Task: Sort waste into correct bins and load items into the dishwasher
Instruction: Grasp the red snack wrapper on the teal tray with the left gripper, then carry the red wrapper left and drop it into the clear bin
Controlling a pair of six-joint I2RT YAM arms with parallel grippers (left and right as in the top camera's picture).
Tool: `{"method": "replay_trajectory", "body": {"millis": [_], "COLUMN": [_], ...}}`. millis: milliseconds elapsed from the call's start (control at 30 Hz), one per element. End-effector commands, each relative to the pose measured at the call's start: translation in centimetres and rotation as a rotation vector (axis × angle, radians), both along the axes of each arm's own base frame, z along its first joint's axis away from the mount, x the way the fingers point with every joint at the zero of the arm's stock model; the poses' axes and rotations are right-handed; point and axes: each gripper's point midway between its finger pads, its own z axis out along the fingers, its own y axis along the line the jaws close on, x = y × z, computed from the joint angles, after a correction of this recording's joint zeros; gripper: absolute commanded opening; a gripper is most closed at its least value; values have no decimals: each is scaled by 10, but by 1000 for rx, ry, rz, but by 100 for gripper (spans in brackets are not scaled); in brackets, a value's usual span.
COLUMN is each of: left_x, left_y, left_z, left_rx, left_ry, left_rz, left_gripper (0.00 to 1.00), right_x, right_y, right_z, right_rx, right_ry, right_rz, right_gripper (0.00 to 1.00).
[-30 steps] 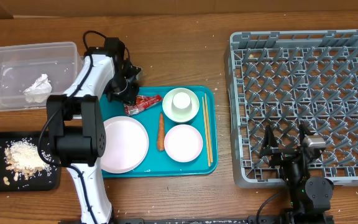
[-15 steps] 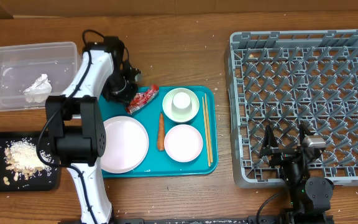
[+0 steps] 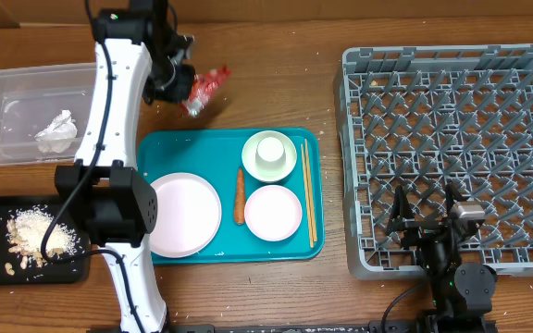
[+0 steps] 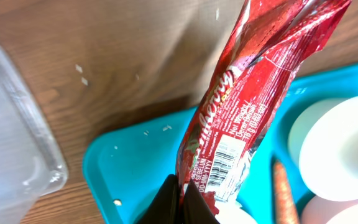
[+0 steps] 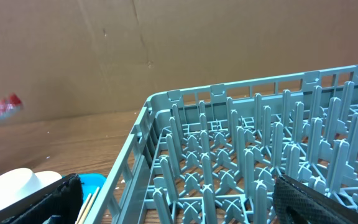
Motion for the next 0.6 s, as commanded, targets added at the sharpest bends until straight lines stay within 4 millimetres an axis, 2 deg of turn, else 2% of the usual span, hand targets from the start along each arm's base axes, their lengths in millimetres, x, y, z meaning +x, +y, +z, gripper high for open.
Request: {"method": "replay_trajectory", "body": {"millis": [0, 100, 300, 400, 567], "left_x": [10, 16, 18, 5, -30], "left_y": [15, 41, 128, 173, 227], "left_z": [34, 47, 54, 54, 48], "left_rx": [-38, -36, -56, -103, -158], "left_ry": [-82, -122, -167, -158, -90], "left_rz": [131, 278, 736, 1002, 1386], "left_gripper": [4, 4, 4, 4, 4], "right_x": [0, 0, 0, 0, 0], "right_y": [-1, -1, -1, -1, -1], "right_z": [-1, -1, -1, -1, -1], "right_rx": [-7, -7, -7, -7, -7], "right_ry": [-8, -8, -8, -8, -8], "right_rz": [-6, -6, -6, -6, -6], "right_gripper": [100, 100, 100, 100, 100]}}
